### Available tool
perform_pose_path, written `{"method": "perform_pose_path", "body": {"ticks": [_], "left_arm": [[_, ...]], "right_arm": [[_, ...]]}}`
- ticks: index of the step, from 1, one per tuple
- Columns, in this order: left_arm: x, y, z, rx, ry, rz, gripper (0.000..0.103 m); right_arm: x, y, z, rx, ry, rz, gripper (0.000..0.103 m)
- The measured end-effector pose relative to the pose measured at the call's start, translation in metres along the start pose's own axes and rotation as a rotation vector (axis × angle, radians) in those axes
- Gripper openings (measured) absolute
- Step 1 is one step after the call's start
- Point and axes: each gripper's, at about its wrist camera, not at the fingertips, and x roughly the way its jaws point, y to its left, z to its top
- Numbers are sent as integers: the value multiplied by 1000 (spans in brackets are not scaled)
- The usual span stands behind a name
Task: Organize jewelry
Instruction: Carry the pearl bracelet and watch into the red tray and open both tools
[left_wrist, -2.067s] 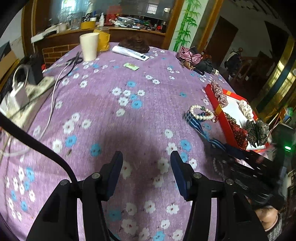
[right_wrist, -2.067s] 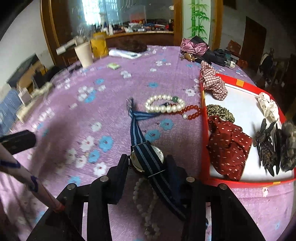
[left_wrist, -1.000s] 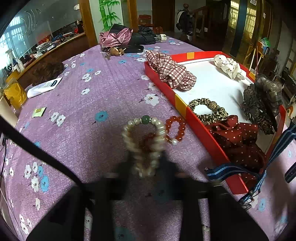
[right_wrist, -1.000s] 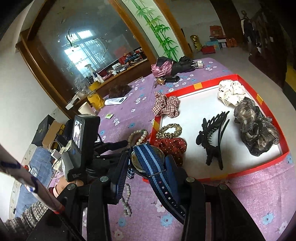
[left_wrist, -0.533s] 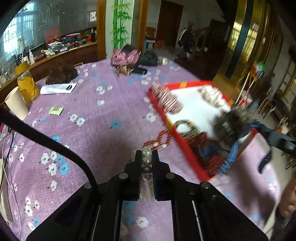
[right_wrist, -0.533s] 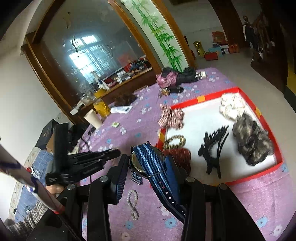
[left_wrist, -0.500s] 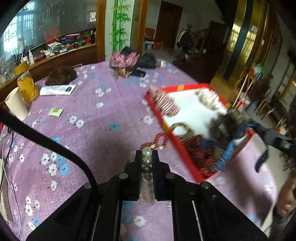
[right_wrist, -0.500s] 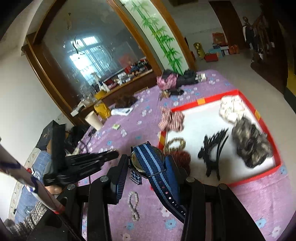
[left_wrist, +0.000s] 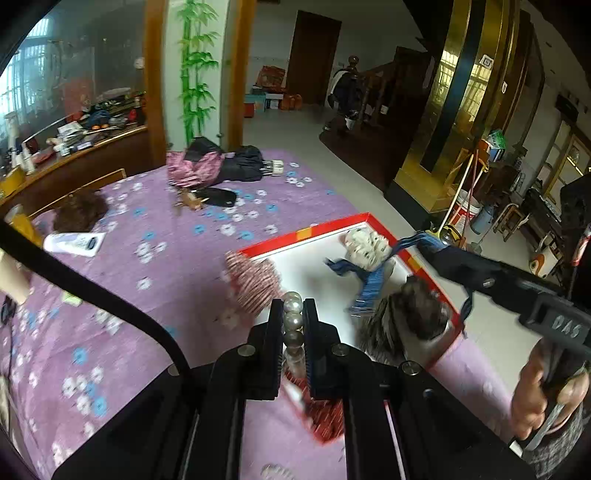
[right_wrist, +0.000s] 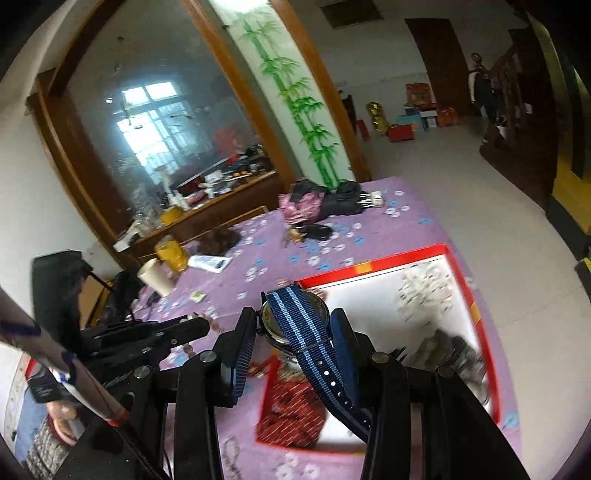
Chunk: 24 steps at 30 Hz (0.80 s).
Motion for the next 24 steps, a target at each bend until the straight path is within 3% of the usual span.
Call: {"method": "perform_pose_path", "body": {"ticks": [11,19,20,24], "left_arm": [[108,-9,17,-58,131,-21,9],[125,-9,11,-32,127,9,9],[124,-7,11,-35,124,8,10],[111,-2,6,-59,108,2,30]], "right_arm": [[73,-63,4,125,115,-47,44],[96,-87,-5,164,157,-90,45],[97,-89,-6,174,156,-90,46],[93,-92,-7,200,144,-83,49]]}}
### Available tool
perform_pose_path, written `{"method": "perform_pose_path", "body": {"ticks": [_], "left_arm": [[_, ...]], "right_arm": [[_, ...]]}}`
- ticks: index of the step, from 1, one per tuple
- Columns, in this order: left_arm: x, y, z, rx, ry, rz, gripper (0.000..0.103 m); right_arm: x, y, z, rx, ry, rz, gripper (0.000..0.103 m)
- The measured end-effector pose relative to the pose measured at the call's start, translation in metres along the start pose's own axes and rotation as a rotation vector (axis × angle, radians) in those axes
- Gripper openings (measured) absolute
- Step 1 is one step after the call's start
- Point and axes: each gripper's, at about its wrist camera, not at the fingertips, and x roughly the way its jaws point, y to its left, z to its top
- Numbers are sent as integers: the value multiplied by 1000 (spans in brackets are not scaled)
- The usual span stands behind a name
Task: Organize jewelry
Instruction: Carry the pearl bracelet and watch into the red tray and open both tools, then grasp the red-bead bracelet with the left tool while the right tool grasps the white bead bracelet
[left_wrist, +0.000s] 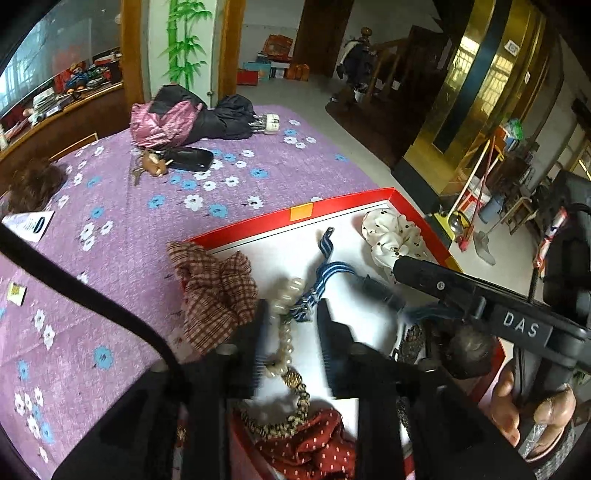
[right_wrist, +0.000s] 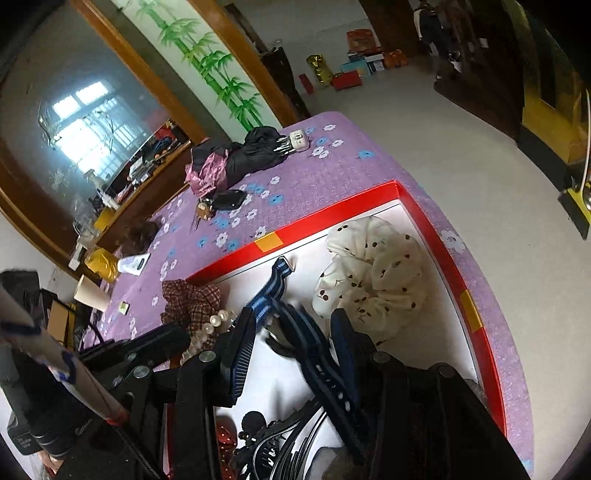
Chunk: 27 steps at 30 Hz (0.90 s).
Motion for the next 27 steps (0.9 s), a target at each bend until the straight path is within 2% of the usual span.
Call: {"method": "perform_pose_path", "body": {"ticks": [4,9,12,17,23,27], "left_arm": [[-23,5,-9,-24,-16,-30,32],[-71,12,-33,-35,-73,-45,46],[-98,23,-52,-52,-98,-11,48],[-137,57,-93,-89,-132,113,52],[-145,101,-127,-148,-108,235,52],[-141,115,-140,-167,-95,234,52]], "right_arm": [[-15,10,-1,-36,-29,-16,51],[-53,21,-14,-92,-79,-36,55],[-72,27,-31,-118,-89,-40,55],[-94,41,-62,-137,-96,-13,55],[-102,77,-104,-198,-63,54,56],[-89,103,-131,-258,-19,81,56]]}}
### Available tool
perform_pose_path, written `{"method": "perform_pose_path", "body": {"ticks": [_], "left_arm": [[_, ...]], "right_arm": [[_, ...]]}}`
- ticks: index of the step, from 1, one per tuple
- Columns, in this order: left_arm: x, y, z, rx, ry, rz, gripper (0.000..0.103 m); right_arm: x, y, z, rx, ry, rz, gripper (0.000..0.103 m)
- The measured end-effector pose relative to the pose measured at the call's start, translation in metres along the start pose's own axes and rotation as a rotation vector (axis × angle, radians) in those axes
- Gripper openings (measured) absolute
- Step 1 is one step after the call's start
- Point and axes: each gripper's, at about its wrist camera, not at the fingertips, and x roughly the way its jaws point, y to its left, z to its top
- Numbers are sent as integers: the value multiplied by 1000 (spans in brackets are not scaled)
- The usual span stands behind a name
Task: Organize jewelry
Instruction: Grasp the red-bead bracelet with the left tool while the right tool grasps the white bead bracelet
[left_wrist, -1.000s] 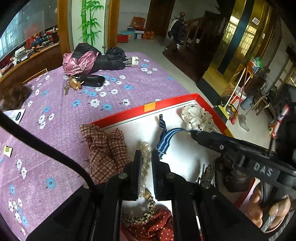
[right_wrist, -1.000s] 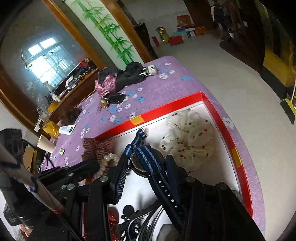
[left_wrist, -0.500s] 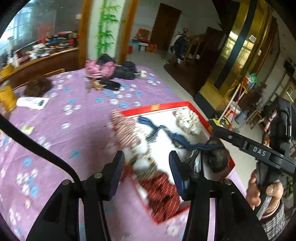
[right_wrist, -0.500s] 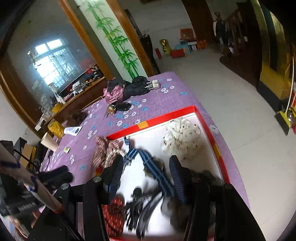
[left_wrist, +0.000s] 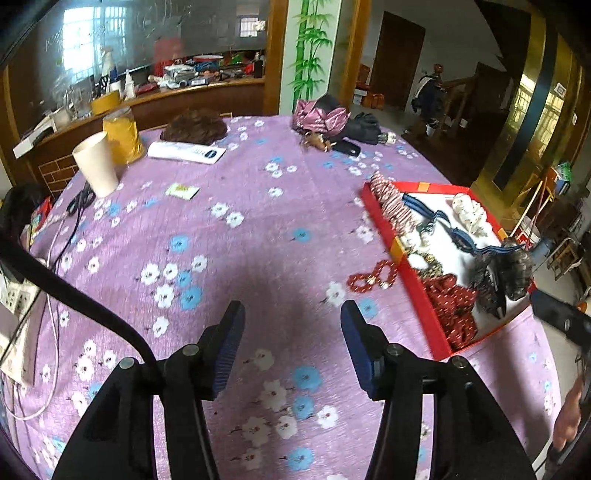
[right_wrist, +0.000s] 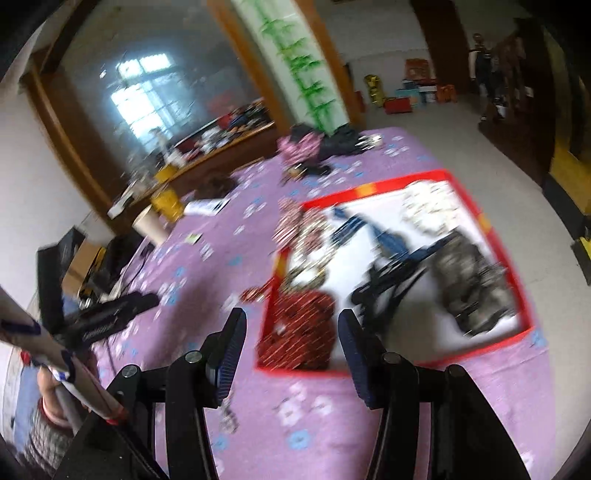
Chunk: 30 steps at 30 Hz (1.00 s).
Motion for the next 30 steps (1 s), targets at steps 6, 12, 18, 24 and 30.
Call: {"method": "perform_pose_path", "body": {"ticks": [6,12,18,24,30], "left_arm": [[27,-10,-3,38,32,-29,52],[64,-38,8,105,55,-65,52],[92,-60,19,168,58,-68,52],[111,-63,23,156,72,-87,52],[121,-64,25,135,82,-110,52]], "right_arm": [[34,37,-31,-98,81,35,56],[61,47,-54,-130,147,84,56],[78,54,-62,-175,180,106,56],[87,63,-70,-244,190,89,56],[89,74,-77,-308,188,74,56]]}}
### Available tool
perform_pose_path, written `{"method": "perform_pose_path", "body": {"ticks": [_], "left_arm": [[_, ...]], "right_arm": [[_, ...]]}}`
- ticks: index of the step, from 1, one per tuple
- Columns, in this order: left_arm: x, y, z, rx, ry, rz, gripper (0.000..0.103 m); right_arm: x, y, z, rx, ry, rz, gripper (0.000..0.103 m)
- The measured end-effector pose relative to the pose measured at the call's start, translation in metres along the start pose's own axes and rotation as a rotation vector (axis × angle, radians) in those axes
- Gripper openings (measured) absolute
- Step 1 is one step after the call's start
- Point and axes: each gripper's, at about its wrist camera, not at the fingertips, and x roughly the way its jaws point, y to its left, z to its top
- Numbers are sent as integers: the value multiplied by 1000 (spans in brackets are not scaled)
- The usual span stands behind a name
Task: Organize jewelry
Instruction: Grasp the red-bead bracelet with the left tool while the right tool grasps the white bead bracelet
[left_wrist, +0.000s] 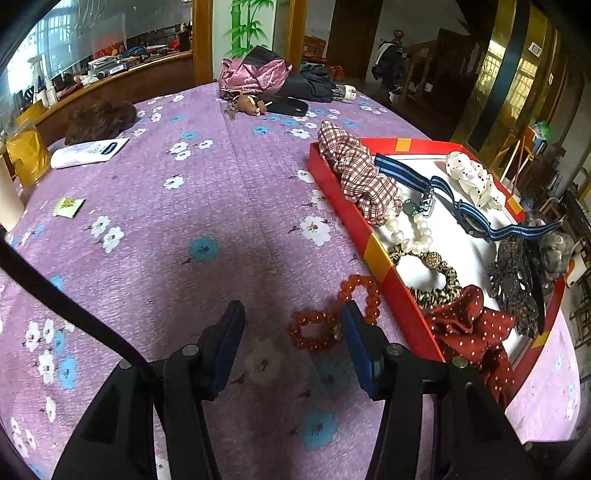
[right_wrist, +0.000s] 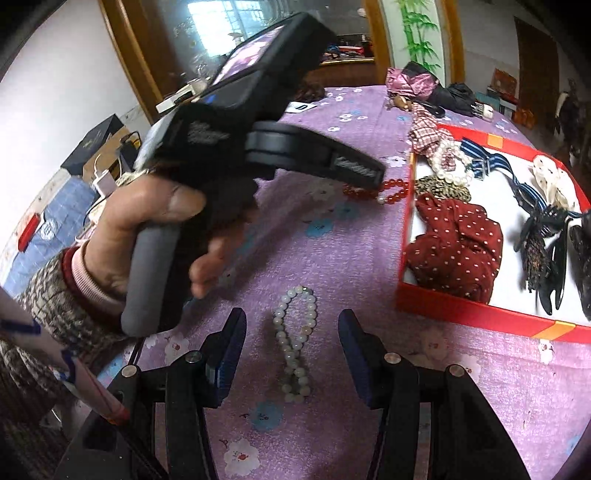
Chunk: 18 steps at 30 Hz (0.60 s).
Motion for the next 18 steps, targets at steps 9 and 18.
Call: {"method": "perform_pose_path", "body": {"ticks": [9,18], "left_arm": [[8,-17,-4,74,-17,53,55],[6,-18,-7,90,-39,47,55]], "right_arm": [[6,14,-7,-93,22,-104,56],[10,23,-12,-172,14,-165,56]]}}
